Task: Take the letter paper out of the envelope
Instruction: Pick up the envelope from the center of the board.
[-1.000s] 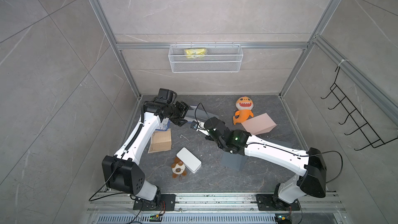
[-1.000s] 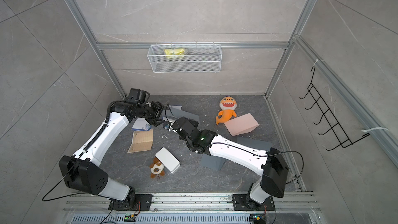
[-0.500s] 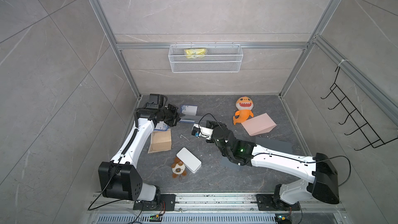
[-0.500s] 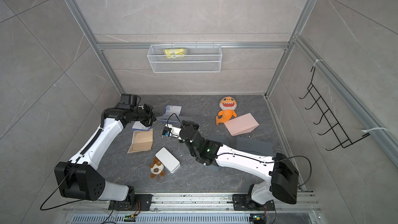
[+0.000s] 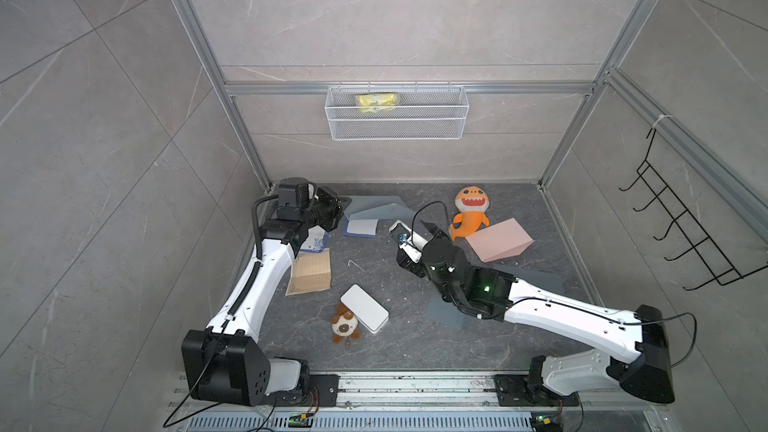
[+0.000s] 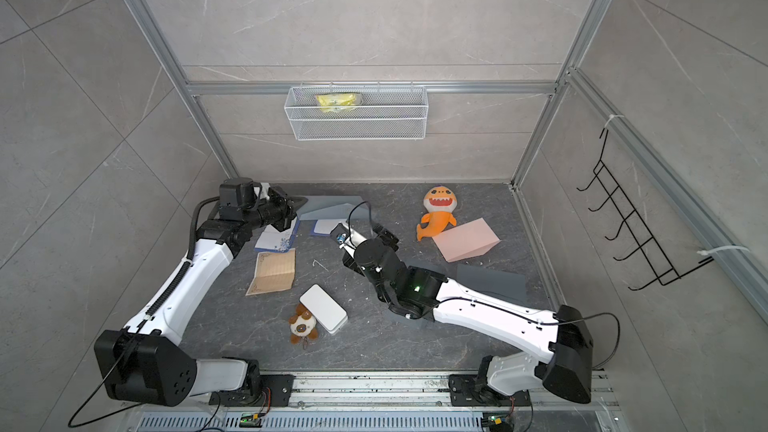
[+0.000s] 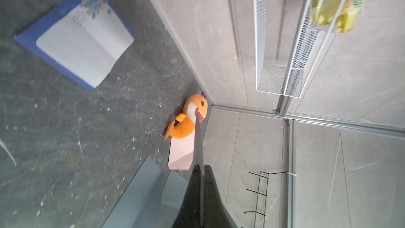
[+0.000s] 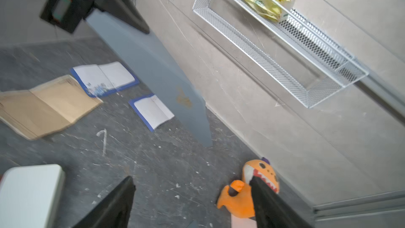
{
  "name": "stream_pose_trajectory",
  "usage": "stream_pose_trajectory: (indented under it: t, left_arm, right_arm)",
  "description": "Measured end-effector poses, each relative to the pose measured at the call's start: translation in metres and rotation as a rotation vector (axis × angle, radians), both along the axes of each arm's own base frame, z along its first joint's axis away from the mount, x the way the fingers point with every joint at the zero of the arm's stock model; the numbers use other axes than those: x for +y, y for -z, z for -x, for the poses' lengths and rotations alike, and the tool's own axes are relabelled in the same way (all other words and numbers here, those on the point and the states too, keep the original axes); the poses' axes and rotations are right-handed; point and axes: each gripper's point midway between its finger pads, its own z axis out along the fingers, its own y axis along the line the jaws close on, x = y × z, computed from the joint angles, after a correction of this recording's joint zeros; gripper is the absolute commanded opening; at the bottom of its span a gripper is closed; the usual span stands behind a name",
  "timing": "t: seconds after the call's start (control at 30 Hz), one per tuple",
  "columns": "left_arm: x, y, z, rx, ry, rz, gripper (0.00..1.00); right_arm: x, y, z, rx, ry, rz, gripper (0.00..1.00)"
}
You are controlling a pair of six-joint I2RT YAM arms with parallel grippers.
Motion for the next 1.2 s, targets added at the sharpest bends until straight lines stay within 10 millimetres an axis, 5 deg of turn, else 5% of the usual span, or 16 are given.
stream_pose_trajectory:
  t: [0.2,0.43,0.67,0.93,1.2]
  left_arm:
    - [-0.002,-0.008,0.0,-0.264,-0.023,-0.109,0.0]
    - [-0.027,-0.021,-0.001,-0.42,0.038,-0.141,0.0]
    - [-0.041,-0.032,0.005,-0.485,0.07,-0.149,0.0]
    - [-0.052,-0.036,0.009,-0.5,0.082,-0.142,0.0]
    - [-0.057,-0.036,0.012,-0.501,0.088,-0.14,0.0]
  right_arm:
    - [-0.016,-0.035,-0.014,0.361,0.034,-0.622,0.99]
    - [0.005,-0.007,-0.05,0.822,0.143,-1.163,0.99]
    - [0.036,0.026,-0.055,1.12,0.254,-1.33,0.97]
    - [0.065,0.031,-0.068,1.235,0.238,-1.413,0.78]
    - [0.07,0.037,-0.067,1.266,0.246,-1.415,0.52]
